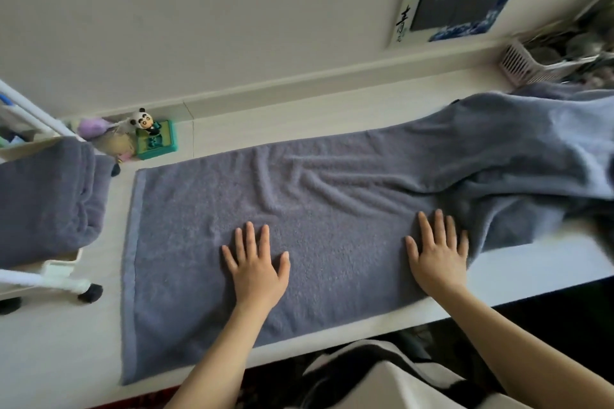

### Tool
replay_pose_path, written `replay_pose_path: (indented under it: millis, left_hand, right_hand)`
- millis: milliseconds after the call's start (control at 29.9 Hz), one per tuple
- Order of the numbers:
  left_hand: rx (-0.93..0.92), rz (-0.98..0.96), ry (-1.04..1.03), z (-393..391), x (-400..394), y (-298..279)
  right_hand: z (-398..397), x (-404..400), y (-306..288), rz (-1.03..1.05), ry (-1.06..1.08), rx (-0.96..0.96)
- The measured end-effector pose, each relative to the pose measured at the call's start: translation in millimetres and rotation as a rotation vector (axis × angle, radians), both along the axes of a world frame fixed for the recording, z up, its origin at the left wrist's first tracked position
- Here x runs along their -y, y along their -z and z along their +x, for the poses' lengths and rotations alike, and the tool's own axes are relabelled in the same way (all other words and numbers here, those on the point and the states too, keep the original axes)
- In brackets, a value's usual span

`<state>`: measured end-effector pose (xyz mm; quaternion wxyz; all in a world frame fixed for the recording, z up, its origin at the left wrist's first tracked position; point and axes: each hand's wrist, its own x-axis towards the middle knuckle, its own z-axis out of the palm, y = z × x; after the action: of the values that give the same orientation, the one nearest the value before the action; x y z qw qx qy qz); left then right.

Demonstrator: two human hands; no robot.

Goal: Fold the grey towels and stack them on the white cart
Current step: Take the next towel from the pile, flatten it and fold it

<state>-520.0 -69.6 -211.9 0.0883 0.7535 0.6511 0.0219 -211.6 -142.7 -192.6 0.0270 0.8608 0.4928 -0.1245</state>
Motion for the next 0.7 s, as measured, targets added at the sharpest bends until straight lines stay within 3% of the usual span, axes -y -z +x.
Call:
replay_pose_path:
  millis: [134, 234, 334, 468, 601, 701]
  left_hand:
    - [0.091, 0.027, 0.053, 44, -16, -12]
    - [0.044, -0.006, 0.129, 69, -24, -7]
    - [-0.049, -0.001, 0.135, 71, -29, 1]
    - [-0.027, 0.009, 0.117, 73, -32, 0]
    - [0.072, 0.052, 0.065, 84, -47, -8]
    - [0.036, 0.062, 0.056, 95, -75, -11]
  right_hand:
    - [-26, -17, -1, 0.091, -0.252, -0.040]
    - [-33, -21, 7, 0.065, -0.469, -0.057]
    - [-13, -27, 8, 0.066, -0.398, -0.030]
    - [13, -37, 5, 0.034, -0.252, 0.001]
    - [-1, -61, 1, 0.142, -0.420, -0.007]
    - [-25, -94, -1, 0.196, -0.635, -0.060]
